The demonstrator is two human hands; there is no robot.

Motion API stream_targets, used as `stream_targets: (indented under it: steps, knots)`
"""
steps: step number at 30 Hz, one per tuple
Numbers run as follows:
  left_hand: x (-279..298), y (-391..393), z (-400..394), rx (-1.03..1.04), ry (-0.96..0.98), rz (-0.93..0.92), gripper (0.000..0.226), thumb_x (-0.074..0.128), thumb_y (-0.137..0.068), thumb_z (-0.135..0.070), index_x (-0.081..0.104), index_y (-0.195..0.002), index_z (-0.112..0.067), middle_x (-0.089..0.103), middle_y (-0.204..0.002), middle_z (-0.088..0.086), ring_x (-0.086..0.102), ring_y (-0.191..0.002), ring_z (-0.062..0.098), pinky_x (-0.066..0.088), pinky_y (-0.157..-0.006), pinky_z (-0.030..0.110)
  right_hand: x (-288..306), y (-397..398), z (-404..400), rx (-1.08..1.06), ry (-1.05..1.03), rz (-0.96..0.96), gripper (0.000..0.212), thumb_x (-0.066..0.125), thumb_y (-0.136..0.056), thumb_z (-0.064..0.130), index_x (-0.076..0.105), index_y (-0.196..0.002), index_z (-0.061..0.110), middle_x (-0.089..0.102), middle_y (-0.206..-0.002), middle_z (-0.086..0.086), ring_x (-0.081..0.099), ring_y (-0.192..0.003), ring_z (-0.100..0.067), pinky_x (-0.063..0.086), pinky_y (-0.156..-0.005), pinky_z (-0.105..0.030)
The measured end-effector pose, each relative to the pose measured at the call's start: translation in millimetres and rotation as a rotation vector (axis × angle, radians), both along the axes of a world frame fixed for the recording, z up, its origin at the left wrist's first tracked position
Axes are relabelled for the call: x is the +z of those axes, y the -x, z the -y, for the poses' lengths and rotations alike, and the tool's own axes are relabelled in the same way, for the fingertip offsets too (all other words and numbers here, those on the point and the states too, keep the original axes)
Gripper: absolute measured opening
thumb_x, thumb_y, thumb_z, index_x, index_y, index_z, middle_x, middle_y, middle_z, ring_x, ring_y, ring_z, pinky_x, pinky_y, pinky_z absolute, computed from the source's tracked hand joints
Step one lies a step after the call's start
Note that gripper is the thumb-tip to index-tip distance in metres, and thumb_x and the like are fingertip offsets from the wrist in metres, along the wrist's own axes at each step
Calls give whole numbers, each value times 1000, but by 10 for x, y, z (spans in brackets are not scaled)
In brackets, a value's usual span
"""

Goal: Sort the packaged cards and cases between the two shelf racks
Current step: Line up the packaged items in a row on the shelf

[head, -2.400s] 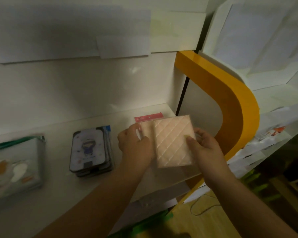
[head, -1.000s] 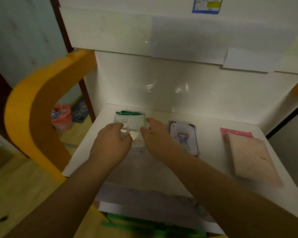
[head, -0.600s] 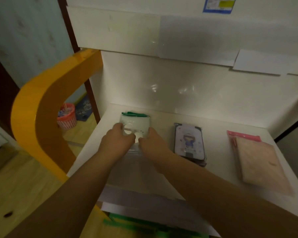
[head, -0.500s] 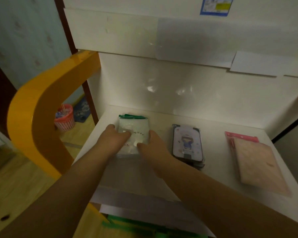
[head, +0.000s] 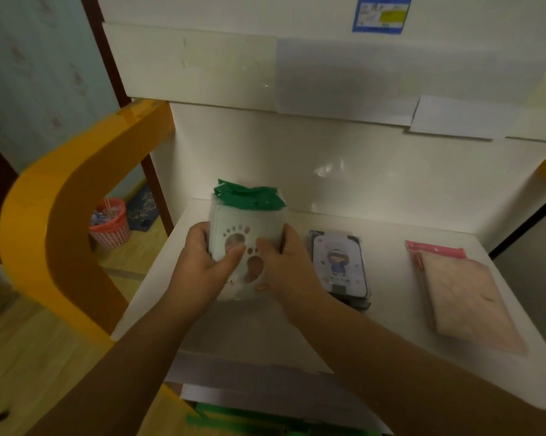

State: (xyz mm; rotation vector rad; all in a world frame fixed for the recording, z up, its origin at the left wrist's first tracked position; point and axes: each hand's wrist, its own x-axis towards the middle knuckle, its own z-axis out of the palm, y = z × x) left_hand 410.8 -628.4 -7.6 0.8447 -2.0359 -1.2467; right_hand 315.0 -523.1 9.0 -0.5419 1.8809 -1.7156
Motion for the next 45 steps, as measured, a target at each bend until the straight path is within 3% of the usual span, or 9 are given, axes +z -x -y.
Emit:
stream_targets:
  steps: [6, 11, 17, 23, 27, 32, 36, 41, 45]
  knots:
    - [-16, -85, -38, -90, 150, -72, 53, 66, -89, -22, 40, -135, -14, 50, -117, -21, 44, -105, -25, 35, -83, -4, -70, -35, -91, 13, 138, -346, 52, 55, -99, 10, 39, -147, 17, 53, -141, 5, 49, -129, -2, 40, -110, -24]
    - [-52, -85, -97, -144, -2, -129, 66, 68, -89, -17, 28, -139, -34, 49, -123, -28, 51, -110, -17, 47, -86, 7, -239, -76, -86, 3, 60, -344, 53, 58, -97, 18, 37, -145, 23, 52, -138, 5, 49, -127, -7, 42, -110, -39]
    - [5, -3, -134, -70, 62, -231, 64, 67, -89, -10, 33, -143, -19, 50, -127, -21, 48, -116, -14, 42, -88, 4, -173, -32, -10, 6, 28, -351, 51, 54, -98, 20, 37, -146, 22, 51, -139, 2, 50, -125, -10, 44, -109, -39]
    - [53, 6, -86, -107, 94, -223, 59, 64, -91, -9, 31, -137, -27, 49, -124, -24, 48, -112, -19, 39, -84, 0, -163, -62, -6, -46, -15, -437, 51, 53, -99, 17, 36, -146, 19, 49, -136, 4, 47, -119, -4, 33, -93, 0]
    - [-61, -33, -54, -176, 68, -166, 53, 57, -95, -13, 27, -137, -29, 49, -125, -20, 51, -113, -13, 44, -85, 5, -246, -117, -53, -46, -74, -505, 49, 53, -99, 16, 35, -145, 14, 46, -135, 0, 43, -111, -1, 28, -85, 8]
    - [-159, -49, -16, -173, 144, -94, 48, 52, -98, -11, 31, -141, -11, 48, -123, -15, 46, -112, -21, 39, -89, 1, -291, -89, -25, -44, -139, -487, 44, 52, -99, 15, 38, -141, 12, 48, -132, -4, 44, -106, -5, 29, -78, 9]
    - [-237, -47, 161, -126, 175, 10, 50, 50, -95, -46, 41, -138, -22, 52, -125, 3, 52, -118, 14, 50, -98, 40, -240, -106, 84, -126, -108, -434, 43, 55, -96, 11, 46, -137, 14, 50, -125, 1, 46, -103, -5, 32, -75, 8]
    - [-110, 81, 218, 86, 129, 36, 31, 57, -90, -44, 59, -113, -23, 62, -105, 4, 63, -94, 20, 57, -80, 43, -101, 51, 278, -113, -78, -120, 18, 62, -91, 18, 58, -108, 21, 66, -99, 0, 67, -83, -15, 55, -56, -18]
    - [-53, 162, 333, 199, 57, 238, 33, 62, -89, -44, 67, -96, -12, 68, -84, 5, 65, -76, 22, 57, -71, 42, -13, 185, 422, -46, -236, 116, 27, 67, -90, 25, 64, -110, 5, 69, -96, -10, 68, -76, -23, 58, -49, -29]
